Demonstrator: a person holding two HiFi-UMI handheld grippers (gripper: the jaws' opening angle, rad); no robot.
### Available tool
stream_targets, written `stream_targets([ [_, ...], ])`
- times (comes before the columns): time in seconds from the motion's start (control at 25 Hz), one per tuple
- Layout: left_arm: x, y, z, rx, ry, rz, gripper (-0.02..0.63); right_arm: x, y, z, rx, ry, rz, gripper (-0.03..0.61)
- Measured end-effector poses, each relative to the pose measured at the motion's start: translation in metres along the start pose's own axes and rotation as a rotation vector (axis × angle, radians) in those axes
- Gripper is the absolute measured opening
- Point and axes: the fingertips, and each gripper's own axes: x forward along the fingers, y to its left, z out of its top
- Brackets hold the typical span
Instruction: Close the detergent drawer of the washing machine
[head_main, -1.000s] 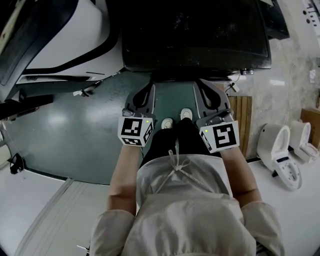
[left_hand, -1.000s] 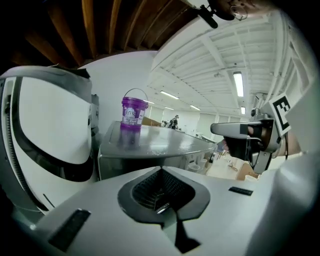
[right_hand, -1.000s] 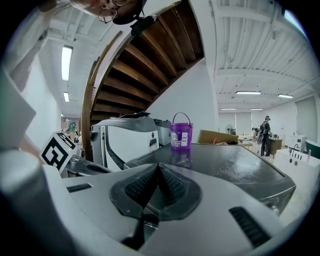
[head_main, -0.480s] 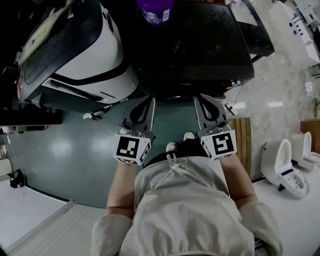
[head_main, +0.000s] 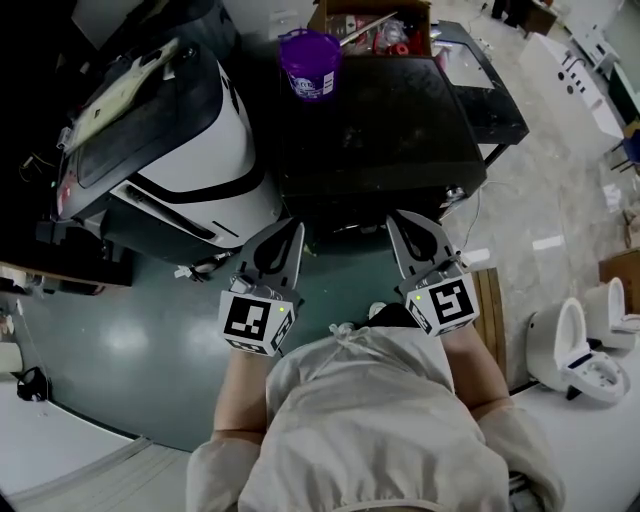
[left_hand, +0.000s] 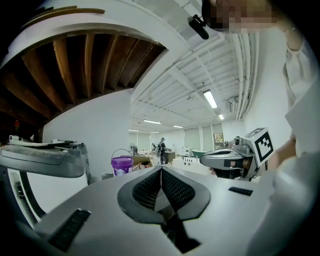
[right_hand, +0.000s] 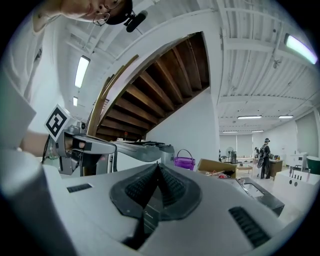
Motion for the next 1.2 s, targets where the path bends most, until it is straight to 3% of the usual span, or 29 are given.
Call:
stream_targets([
  [0.6, -0.008, 0.004, 0.006, -0.025, 0.009, 0.006, 0.020, -0.002, 0.009, 0.005, 0.041, 0.029, 0.041, 0.000],
  [1.2, -0.008, 0.005, 0.000, -0.029, 0.033, -0.026, 0.020, 0.000, 0.008, 0.001, 0.028, 0.025, -0.012, 0.000],
])
